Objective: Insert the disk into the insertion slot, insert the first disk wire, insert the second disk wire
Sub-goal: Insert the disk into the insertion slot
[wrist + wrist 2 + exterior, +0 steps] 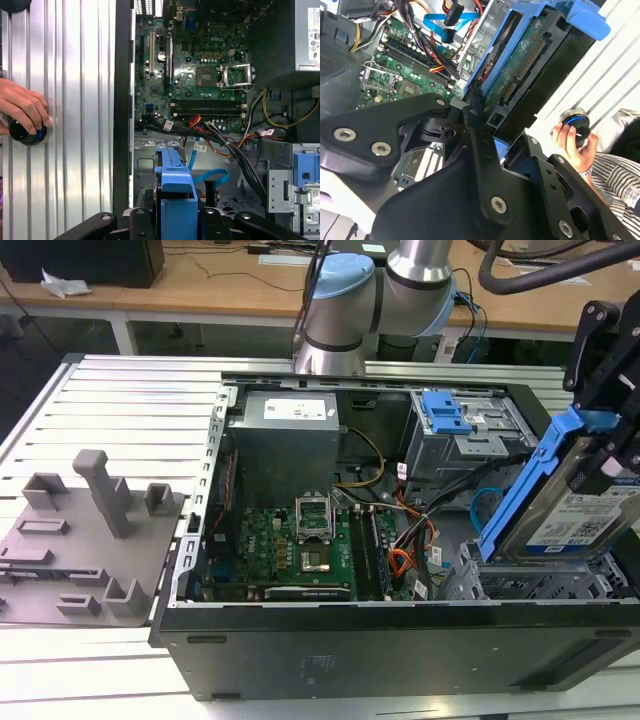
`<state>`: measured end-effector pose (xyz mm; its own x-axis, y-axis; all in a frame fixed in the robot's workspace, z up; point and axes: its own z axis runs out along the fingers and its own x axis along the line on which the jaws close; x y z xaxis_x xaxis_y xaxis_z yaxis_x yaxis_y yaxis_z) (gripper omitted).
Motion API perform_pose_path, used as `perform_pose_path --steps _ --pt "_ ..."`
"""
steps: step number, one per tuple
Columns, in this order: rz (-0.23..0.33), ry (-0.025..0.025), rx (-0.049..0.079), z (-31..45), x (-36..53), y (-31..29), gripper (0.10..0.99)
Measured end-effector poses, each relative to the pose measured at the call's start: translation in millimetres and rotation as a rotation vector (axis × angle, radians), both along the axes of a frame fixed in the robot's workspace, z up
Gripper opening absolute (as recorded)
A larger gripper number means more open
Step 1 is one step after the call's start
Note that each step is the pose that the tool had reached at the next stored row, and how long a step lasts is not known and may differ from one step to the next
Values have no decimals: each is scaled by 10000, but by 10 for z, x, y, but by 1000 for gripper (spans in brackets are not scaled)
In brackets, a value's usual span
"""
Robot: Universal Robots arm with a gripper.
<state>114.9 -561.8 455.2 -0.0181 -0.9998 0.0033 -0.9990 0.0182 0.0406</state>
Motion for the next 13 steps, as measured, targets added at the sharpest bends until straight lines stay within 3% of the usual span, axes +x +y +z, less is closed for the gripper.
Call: perform_pose_path --steps 4,13 --pt "0 -1 0 -97 5 62 365" --pt "0 1 1 -215 30 90 365"
